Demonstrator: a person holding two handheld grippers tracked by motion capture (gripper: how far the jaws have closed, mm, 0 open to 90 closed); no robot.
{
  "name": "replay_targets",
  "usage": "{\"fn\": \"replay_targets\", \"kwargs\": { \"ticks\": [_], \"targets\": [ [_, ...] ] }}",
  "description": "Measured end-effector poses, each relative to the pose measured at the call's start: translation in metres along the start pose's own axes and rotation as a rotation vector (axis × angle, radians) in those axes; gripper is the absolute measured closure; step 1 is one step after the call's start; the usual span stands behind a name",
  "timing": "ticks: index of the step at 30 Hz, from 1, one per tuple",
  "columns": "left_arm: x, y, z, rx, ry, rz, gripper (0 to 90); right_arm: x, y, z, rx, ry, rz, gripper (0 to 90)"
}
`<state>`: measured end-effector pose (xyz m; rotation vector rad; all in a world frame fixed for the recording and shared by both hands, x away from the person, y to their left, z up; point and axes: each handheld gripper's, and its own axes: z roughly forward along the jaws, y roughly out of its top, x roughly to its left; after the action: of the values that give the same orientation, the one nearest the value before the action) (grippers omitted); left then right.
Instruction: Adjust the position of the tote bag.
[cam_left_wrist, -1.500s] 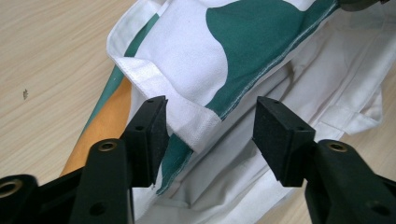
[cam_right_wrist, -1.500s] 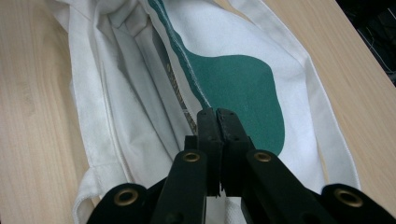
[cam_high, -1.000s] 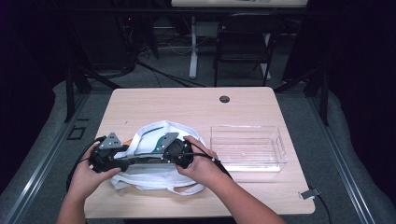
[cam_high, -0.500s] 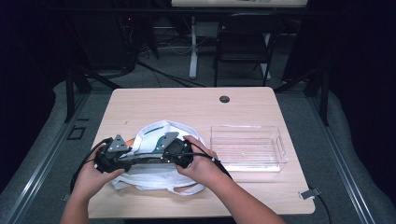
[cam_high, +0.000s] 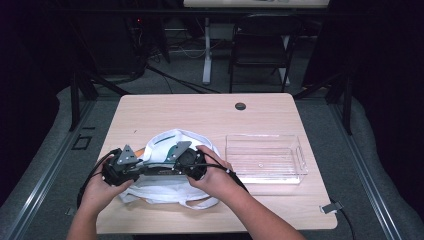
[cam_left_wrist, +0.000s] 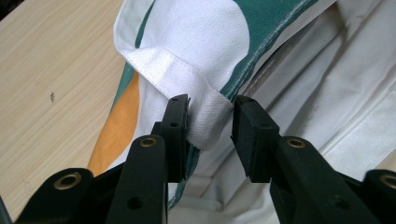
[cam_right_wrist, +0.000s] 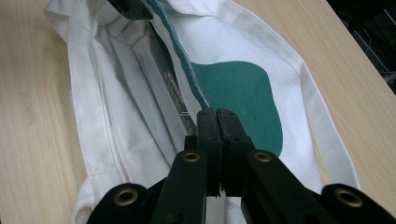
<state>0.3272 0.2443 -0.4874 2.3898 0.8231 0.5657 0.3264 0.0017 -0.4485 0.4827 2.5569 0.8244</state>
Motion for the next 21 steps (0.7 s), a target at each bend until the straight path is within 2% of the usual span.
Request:
{"fn": "replay_targets", "kwargs": {
  "ticks": [7,9,13,14,15,21],
  "targets": [
    [0.0,0.0,-0.004,-0.027,0.008,-0.004,74.0,0.0,-0.001,-0.002,-0.008,-0.001,-0.002,88.1],
    [0.0,0.001,-0.004,-0.027,0.017,0.002,75.0,-0.001,-0.002,-0.003,-0.025,0.014,0.003,81.6],
    [-0.001,0.002,-0.004,-0.033,0.022,0.001,76.1,-0.004,-0.004,-0.009,-0.039,0.015,0.007,75.7],
    [0.0,0.002,-0.005,-0.041,0.021,-0.009,76.4,-0.006,-0.006,-0.014,-0.046,0.033,0.014,69.6],
    [0.0,0.002,-0.005,-0.044,0.024,-0.01,76.5,-0.006,-0.008,-0.016,-0.055,0.035,0.017,68.4],
    [0.0,0.001,-0.007,-0.057,0.029,-0.034,76.5,-0.007,-0.03,-0.025,-0.079,0.013,0.039,60.5]
  ]
}}
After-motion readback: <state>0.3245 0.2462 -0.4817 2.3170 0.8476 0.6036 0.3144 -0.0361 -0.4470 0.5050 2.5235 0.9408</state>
